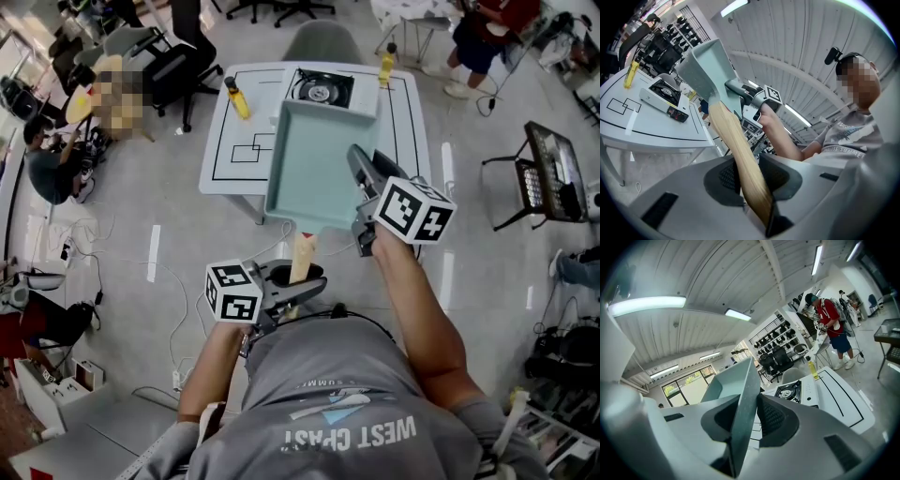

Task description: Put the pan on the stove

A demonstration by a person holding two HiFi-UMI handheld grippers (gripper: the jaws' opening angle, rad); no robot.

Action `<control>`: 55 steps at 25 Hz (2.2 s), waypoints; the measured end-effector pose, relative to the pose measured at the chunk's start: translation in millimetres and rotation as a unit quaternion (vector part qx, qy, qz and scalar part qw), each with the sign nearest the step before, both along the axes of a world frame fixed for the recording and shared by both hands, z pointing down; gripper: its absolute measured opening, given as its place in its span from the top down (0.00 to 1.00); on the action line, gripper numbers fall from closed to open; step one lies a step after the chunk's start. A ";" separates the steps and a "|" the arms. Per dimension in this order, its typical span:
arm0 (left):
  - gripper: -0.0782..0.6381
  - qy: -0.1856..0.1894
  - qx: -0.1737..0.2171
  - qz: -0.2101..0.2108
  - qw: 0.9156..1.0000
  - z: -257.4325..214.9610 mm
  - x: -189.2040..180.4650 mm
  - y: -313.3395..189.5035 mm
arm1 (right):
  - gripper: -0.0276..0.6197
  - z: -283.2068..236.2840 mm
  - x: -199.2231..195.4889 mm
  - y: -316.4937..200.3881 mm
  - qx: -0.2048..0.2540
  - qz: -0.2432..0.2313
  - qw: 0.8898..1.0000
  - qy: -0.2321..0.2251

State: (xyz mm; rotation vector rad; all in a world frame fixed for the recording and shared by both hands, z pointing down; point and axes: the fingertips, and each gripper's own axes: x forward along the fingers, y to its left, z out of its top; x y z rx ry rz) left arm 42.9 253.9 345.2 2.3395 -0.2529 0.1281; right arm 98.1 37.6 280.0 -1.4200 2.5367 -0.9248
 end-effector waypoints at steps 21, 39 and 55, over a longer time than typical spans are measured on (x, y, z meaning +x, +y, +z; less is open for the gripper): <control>0.77 0.003 -0.016 0.034 0.999 9.2 -33.2 -75.9 | 0.82 22.1 -18.6 -73.1 -0.026 0.034 0.999 -0.006; 0.76 0.024 -0.009 0.090 0.996 7.4 -67.8 -122.0 | 0.82 11.4 -31.9 -111.1 -0.015 0.091 0.996 0.013; 0.76 0.012 -0.004 0.060 0.998 11.2 -62.7 -171.7 | 0.82 17.2 -36.3 -165.2 -0.014 0.066 0.998 0.006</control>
